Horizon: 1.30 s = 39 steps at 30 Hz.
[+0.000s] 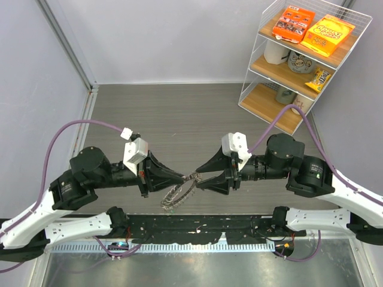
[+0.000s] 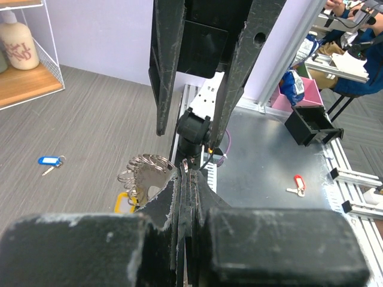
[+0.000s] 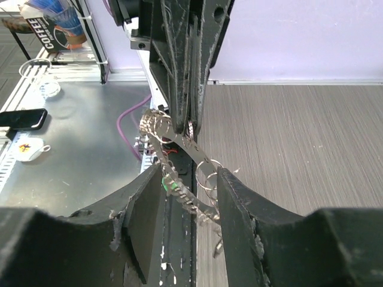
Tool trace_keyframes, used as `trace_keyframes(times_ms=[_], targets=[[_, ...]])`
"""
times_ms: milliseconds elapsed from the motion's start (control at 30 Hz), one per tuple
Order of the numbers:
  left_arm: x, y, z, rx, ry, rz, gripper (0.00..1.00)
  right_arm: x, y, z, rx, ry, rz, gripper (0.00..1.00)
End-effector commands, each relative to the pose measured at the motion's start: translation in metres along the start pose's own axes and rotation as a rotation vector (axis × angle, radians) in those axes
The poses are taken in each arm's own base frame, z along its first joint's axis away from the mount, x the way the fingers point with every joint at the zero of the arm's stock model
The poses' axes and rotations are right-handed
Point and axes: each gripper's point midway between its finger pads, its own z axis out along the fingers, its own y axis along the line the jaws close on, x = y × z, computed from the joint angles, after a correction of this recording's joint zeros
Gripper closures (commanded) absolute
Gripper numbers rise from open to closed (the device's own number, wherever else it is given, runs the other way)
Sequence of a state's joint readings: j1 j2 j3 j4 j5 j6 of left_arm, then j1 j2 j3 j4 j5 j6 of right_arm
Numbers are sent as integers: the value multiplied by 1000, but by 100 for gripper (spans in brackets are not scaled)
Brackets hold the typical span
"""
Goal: Put the keys on the keyring
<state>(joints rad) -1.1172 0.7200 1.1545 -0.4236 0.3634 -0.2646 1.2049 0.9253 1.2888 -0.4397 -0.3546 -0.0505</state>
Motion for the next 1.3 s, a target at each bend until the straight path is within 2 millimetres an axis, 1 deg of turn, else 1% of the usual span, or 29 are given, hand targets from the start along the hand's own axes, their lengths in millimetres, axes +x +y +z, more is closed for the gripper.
trace_keyframes(times_ms=[0, 133, 167, 267, 433, 667, 833, 1267], targets=[[-32, -6, 3, 22, -127, 17, 100, -32, 11, -5, -43, -100, -16, 52], [-37, -1, 4, -4, -168, 11, 100, -34, 12, -3, -54, -112, -3, 52], [-38, 0, 3, -8, -179, 13, 100, -37, 13, -3, -54, -124, -3, 53], [-42, 0, 3, -5, -214, 20, 100, -36, 11, -1, -51, -125, -2, 54], [-46, -3, 0, 7, -257, 25, 100, -35, 11, 5, -57, -120, 28, 57], [-52, -7, -3, 26, -283, 33, 100, -32, 7, 5, -31, -118, 33, 57], [-56, -10, -5, 36, -302, 39, 100, -32, 7, 5, -33, -124, 35, 57], [-56, -13, -5, 53, -304, 38, 100, -40, 9, 14, -64, -135, 36, 58]])
